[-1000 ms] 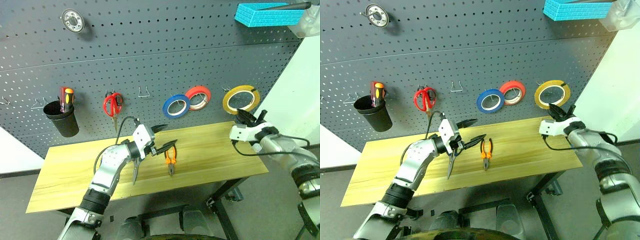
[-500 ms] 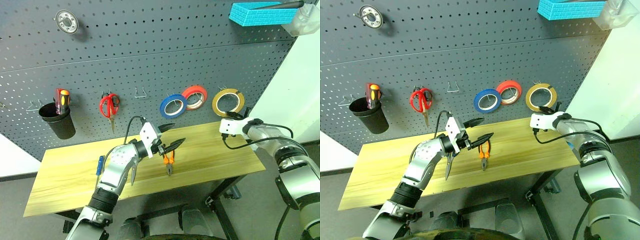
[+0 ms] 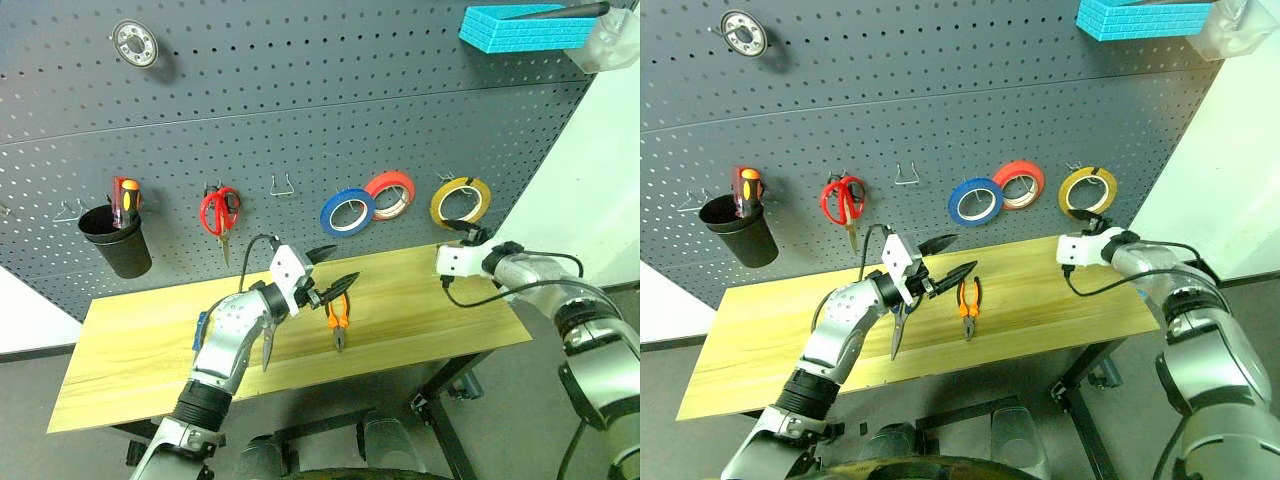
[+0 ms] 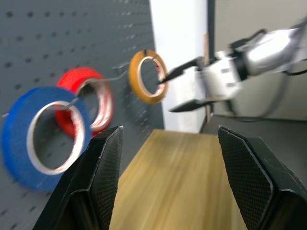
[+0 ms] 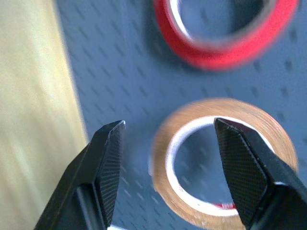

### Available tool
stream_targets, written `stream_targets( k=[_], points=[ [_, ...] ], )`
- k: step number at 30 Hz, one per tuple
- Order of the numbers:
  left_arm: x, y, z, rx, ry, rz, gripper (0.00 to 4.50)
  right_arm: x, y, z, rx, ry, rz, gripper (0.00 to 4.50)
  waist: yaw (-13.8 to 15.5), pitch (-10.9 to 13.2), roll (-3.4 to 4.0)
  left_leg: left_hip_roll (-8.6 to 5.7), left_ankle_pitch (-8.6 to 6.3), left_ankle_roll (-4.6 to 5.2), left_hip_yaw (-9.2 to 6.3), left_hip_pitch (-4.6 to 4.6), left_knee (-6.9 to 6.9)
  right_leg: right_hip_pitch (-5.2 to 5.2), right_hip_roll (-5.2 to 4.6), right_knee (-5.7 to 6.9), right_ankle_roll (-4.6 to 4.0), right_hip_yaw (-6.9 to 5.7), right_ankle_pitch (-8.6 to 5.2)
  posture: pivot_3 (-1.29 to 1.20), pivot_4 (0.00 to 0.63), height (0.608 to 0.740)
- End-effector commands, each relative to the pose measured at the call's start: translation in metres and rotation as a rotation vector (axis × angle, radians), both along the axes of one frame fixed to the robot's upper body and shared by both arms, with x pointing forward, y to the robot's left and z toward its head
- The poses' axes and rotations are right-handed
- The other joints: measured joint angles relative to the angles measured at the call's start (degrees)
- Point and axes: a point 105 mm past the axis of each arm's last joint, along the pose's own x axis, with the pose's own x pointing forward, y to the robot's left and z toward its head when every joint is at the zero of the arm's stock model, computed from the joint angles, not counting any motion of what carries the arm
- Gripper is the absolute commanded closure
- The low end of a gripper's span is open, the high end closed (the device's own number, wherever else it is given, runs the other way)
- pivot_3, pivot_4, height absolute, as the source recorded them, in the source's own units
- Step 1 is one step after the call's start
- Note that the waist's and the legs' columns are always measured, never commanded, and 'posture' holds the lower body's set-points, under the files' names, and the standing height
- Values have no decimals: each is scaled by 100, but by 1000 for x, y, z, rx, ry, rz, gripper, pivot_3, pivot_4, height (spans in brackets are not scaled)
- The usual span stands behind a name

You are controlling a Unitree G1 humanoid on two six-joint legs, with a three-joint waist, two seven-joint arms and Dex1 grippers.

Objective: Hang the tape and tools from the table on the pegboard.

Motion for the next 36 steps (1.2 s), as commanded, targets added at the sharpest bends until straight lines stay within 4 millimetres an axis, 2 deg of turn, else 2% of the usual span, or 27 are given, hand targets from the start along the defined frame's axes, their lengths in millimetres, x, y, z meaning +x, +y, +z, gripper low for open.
stream_targets(
  k=[1, 4, 7, 10, 12, 13, 16, 19, 27, 30, 36],
  points=[
    [8, 30, -2, 46, -25, 99, 1221, -20, 37, -11, 140, 123, 115, 1392, -14, -1, -1, 0, 0, 0, -1, 1, -1, 1, 1, 0, 1, 0, 0, -159, 0, 738],
    [11, 54, -19, 132, 0, 167, 1221, -28, 62, -28, 293, 270, 57, 1392, -77, -1, 0, 1, 0, 0, -2, 5, 3, 4, 3, 3, 2, 3, 0, -164, 0, 738],
    [11, 75, -23, 143, 14, 218, 1221, -29, 83, -37, 456, 429, -49, 1392, -124, -1, 0, -2, 0, 0, -9, 1, 14, 6, 4, 10, 2, 5, 0, -167, 0, 738],
    [9, 92, -26, 159, 26, 262, 1221, -30, 105, -44, 582, 588, -167, 795, -123, -5, -5, -2, 0, -1, -27, 0, 19, 6, 13, 19, 0, 6, 2, -165, 0, 738],
    [7, 100, -28, 168, 31, 285, 1221, -33, 117, -49, 603, 675, -225, 128, -99, -8, -1, -1, -1, -2, -51, 1, 15, 4, 28, 24, -1, 1, 1, -162, 0, 738],
    [6, 104, -29, 170, 35, 295, 1221, -35, 123, -52, 607, 711, -245, 7, -76, -9, 2, 0, -1, -2, -60, -1, 13, 2, 33, 25, -1, -1, 1, -161, 0, 738],
    [4, 115, -32, 182, 43, 328, 1221, -39, 143, -53, 656, 797, -309, 7, 13, -10, 3, 3, -1, -2, -66, -17, 3, -30, 43, 33, -2, 2, 1, -158, 0, 738],
    [3, 134, -35, 208, 51, 388, 1221, -42, 160, -57, 706, 880, -421, 7, 18, -10, 3, 8, -1, -2, -66, -19, -2, -38, 50, 36, -3, 3, 1, -158, 0, 738],
    [-2, 180, -37, 284, 71, 475, 1221, -39, 184, -60, 780, 986, -638, 7, 2, -10, 3, 12, -2, -5, -75, -20, -2, -53, 60, 46, -8, 5, 3, -173, 0, 738],
    [-2, 187, -39, 310, 78, 476, 1221, -33, 195, -61, 786, 985, -705, 7, -14, -10, 4, 13, -2, -5, -75, -26, -5, -62, 61, 48, -8, 5, 4, -179, 0, 738],
    [2, 186, -37, 303, 70, 470, 1221, -28, 215, -68, 793, 1013, -776, 7, -24, -10, 4, 16, -2, -4, -76, -32, -17, -74, 65, 52, -7, 5, 5, -166, 0, 738]
  ],
)
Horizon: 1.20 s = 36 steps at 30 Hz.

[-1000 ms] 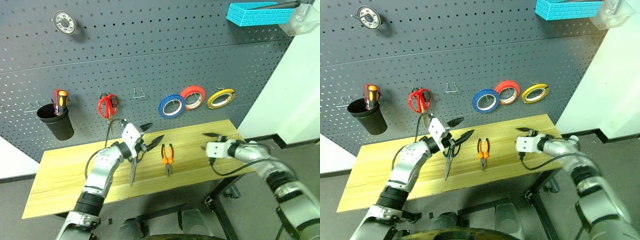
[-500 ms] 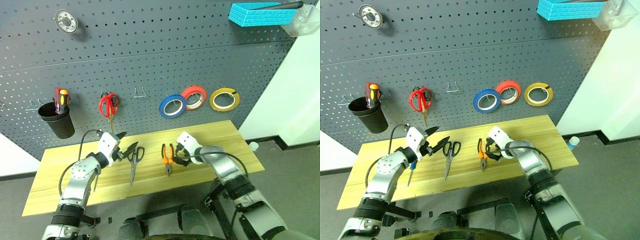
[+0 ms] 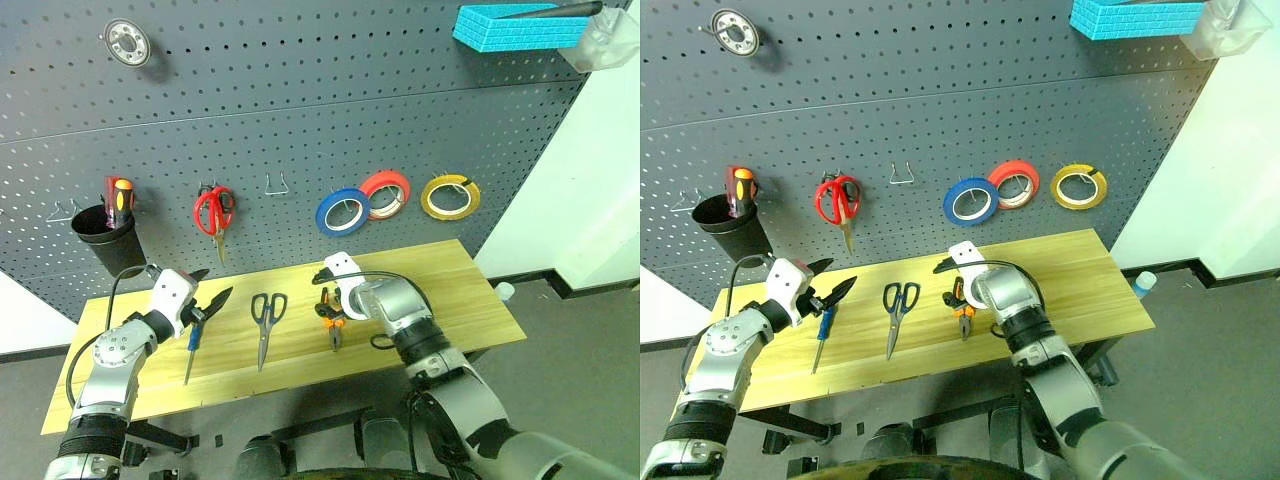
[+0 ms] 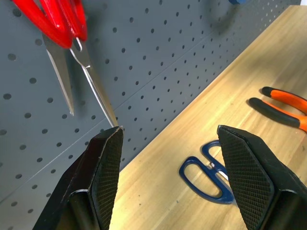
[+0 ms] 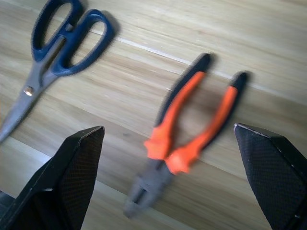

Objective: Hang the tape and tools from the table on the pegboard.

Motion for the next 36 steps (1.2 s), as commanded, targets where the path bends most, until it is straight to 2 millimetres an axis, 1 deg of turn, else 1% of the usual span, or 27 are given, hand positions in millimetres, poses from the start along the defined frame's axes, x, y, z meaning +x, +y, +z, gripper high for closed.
stream_targets(
  k=[1, 4, 8, 10, 21, 24, 30, 36],
  points=[
    [6, 1, 16, 1, -63, -6, 1221, 8, 8, 3, 3, -3, -40, 7, -1, 0, 0, 0, 0, 0, 0, -2, 0, -1, 0, 0, 0, 0, 0, -164, 0, 738],
    [5, -2, 16, -3, -66, -11, 1221, 8, 11, -5, -23, 19, -71, 7, -31, 0, 0, 0, 0, 0, 0, -1, -3, -3, 1, 0, 0, 1, 0, -153, 0, 738],
    [4, -3, 15, -8, -67, -10, 1221, 11, 13, -10, -58, 8, -102, 7, -112, 0, 0, 0, 0, 1, -2, -1, -4, -4, 1, 5, 0, 1, 0, -147, 0, 738],
    [2, -4, 15, -11, -68, -8, 1221, 10, 17, -13, -59, 18, -106, 7, -133, 0, 0, 0, 0, 1, -3, 1, -4, -4, 2, 8, 0, 1, 0, -137, 0, 738],
    [-4, -4, 13, -25, -59, 1, 1221, 8, 39, -15, -20, 25, -99, 7, -125, 0, 0, 2, 1, 2, -17, 15, -16, -17, 14, 40, -11, 7, -9, -129, 0, 738],
    [-10, -5, 7, -36, 6, -42, 1221, 8, 42, -16, -12, 23, -103, 7, -130, 0, 0, 2, 1, 2, -17, 15, -16, -17, 15, 40, -12, 7, -9, -128, 0, 738],
    [-32, 1, -18, 26, 201, -131, 1221, 7, 49, -17, 1, 13, -98, 7, -145, 1, 2, 8, 1, 2, -18, 12, -32, -40, 27, 47, -26, 16, -17, -127, 0, 738],
    [-41, 4, -25, 39, 279, -166, 1221, 4, 55, -20, 3, 12, -93, 7, -125, 1, 1, 9, 1, 2, -21, 12, -40, -44, 30, 47, -29, 17, -19, -123, 0, 738]
  ],
)
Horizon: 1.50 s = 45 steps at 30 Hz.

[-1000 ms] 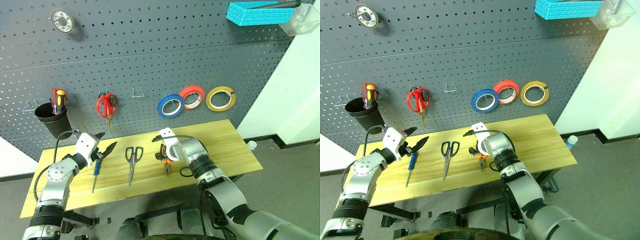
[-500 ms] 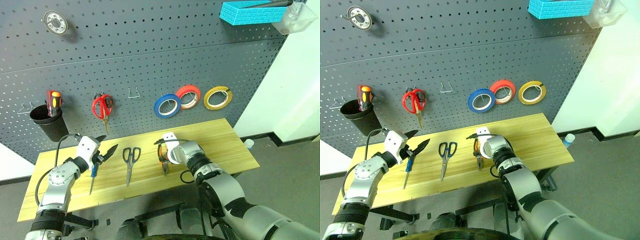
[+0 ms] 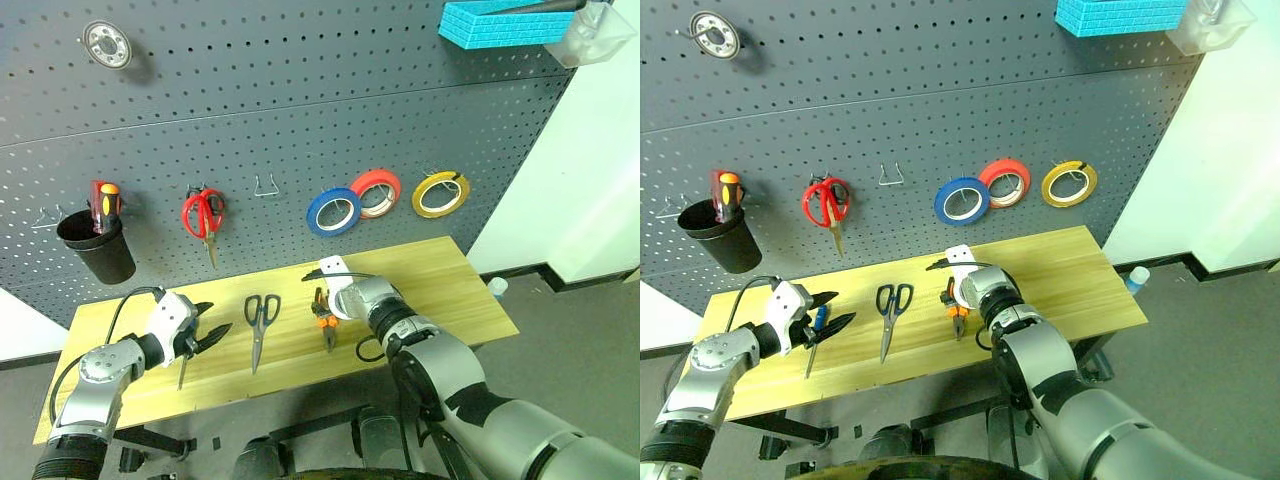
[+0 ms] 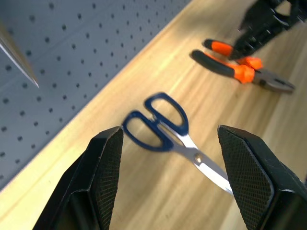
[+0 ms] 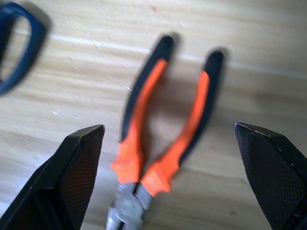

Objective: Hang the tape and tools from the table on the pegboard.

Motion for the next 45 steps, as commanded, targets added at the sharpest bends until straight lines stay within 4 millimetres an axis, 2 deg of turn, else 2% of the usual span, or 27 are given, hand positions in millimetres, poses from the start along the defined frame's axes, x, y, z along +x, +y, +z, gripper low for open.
stream_targets(
  k=[1, 15, 32, 45],
  points=[
    [-3, 0, 5, 20, 19, -47, 1221, -13, 48, 6, 73, 2, 73, 7, -7, 0, 0, 0, 0, 0, 0, 0, 0, 0, 0, 0, 0, 0, 0, -120, 0, 738],
    [-6, 1, 4, 40, 52, -85, 1221, -30, 59, -6, 73, 49, 104, 7, -1, 0, 0, 0, 1, 1, -4, 5, -27, -12, 4, 1, -11, 4, -6, -98, 0, 738],
    [-26, 0, 1, 35, 79, -68, 1221, -48, 62, -22, 35, 81, 151, 7, 12, 0, 1, 0, 0, 1, -5, 7, -29, -12, 4, 2, -13, 4, -7, -65, 0, 738],
    [-23, -1, 3, 28, 69, -53, 1221, -43, 32, -33, -69, 74, 122, 7, 18, 1, 1, 0, 0, 1, -6, 7, -29, -12, 5, 2, -14, 4, -8, -77, 0, 738]
  ],
)
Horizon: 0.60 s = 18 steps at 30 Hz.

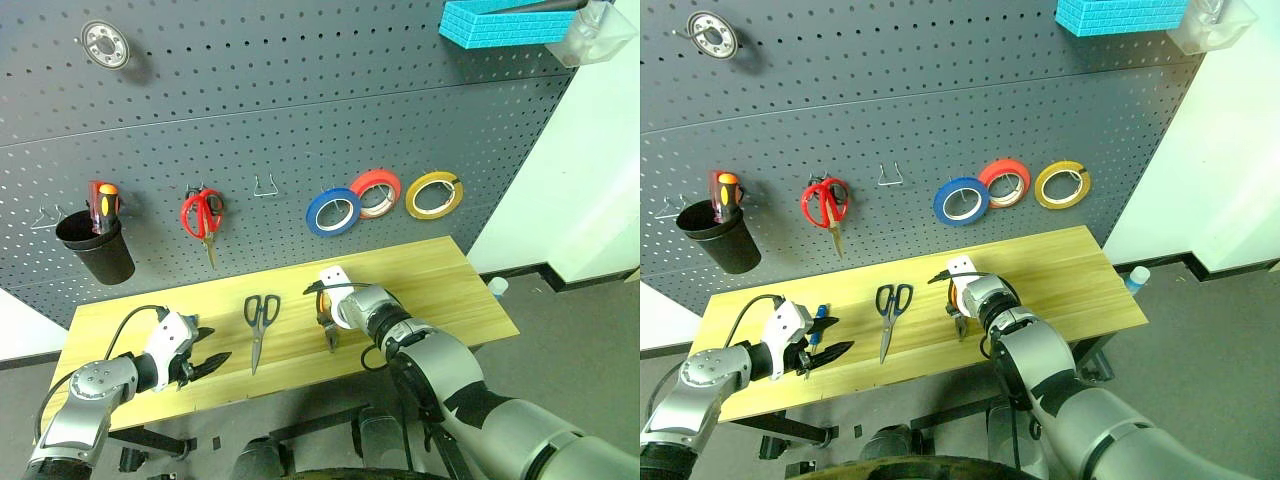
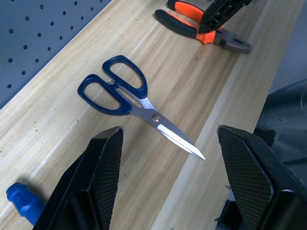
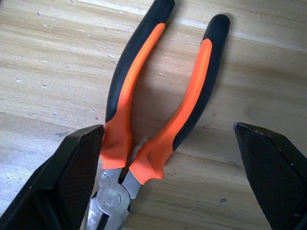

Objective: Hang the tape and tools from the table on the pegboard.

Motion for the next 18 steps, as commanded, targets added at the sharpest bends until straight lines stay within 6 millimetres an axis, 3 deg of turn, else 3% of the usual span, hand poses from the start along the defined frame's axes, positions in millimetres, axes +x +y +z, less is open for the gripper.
stream_targets(
  k=[1, 8, 18],
  points=[
    [8, 3, 14, 0, -56, 6, 1221, -30, 42, -13, 54, 55, 77, 7, 0, 0, 0, 0, 0, 0, 0, 0, 0, 0, 0, 0, 0, 0, 0, -77, 0, 738],
    [12, 1, 14, -3, -62, 3, 1221, -26, 33, -15, 30, 47, 78, 7, -7, 0, 0, 0, 0, 0, 0, 0, 0, 0, 0, 0, 0, 0, 0, -89, 0, 738],
    [15, -1, 14, -4, -72, -1, 1221, -27, 38, -13, 37, 40, 125, 7, -9, 0, 0, 0, 0, 0, 0, 0, 0, 0, 0, 0, 0, 0, 0, -87, 0, 738]
  ],
)
